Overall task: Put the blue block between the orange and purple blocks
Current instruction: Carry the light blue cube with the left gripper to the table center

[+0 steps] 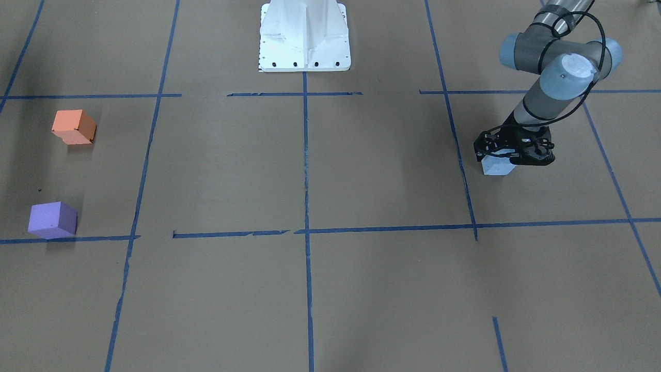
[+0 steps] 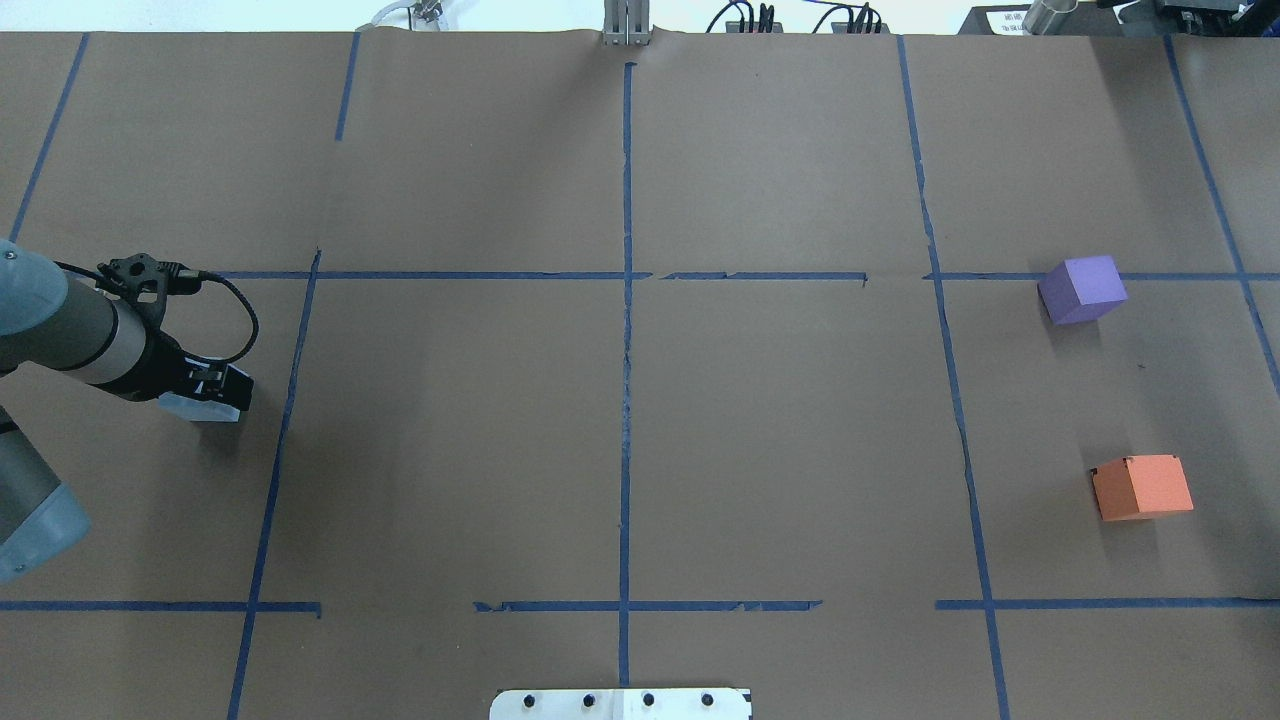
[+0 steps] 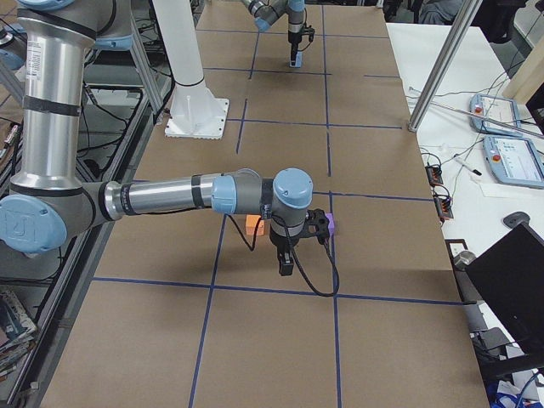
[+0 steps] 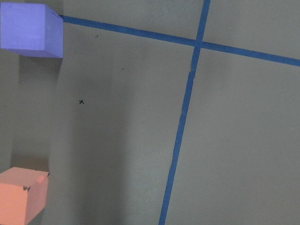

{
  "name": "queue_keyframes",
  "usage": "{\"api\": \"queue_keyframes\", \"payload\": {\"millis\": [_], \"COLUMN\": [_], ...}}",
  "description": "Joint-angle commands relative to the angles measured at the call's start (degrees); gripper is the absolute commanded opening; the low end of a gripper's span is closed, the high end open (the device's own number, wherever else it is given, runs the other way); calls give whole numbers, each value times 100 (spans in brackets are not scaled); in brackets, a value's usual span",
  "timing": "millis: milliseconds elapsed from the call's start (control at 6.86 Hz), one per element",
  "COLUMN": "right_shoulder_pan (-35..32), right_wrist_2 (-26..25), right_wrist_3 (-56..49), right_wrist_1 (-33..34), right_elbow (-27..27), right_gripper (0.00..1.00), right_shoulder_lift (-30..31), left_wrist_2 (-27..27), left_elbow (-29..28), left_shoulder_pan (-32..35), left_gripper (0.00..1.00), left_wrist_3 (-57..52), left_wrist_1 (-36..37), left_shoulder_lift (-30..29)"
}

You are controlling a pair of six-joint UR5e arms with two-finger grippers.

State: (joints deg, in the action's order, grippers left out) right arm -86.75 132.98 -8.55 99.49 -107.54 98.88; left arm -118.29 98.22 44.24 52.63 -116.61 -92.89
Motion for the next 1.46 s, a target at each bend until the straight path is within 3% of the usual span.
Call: {"api": "queue_keyframes", "payload": {"millis": [0, 292, 438, 729, 1021, 1312], "right_shoulder_pan": [0, 0, 0, 9, 9, 9], "right_wrist_2": [0, 0, 0, 0, 0, 0], "right_wrist_3": [2, 11, 11, 11, 11, 11], "right_wrist_1": [0, 0, 0, 0, 0, 0], "right_elbow": [-12, -21, -30, -21, -21, -12], "right_gripper": [100, 100, 100, 100, 100, 100], "right_shoulder_lift": [0, 0, -9, -26, -26, -26], "left_wrist_2": [-28, 7, 7, 16, 837, 1226], "left_elbow": [284, 672, 533, 288, -677, -1835], "left_shoulder_pan": [32, 6, -203, -722, -1414, -1795], "left_gripper": [37, 41, 43, 45, 48, 48], "left_wrist_3": [2, 124, 586, 1134, 1678, 2082], "left_wrist_1": [224, 2351, 2910, 2907, 2837, 2348], "left_shoulder_lift": [-62, -1565, -2375, -3091, -4120, -4875]}}
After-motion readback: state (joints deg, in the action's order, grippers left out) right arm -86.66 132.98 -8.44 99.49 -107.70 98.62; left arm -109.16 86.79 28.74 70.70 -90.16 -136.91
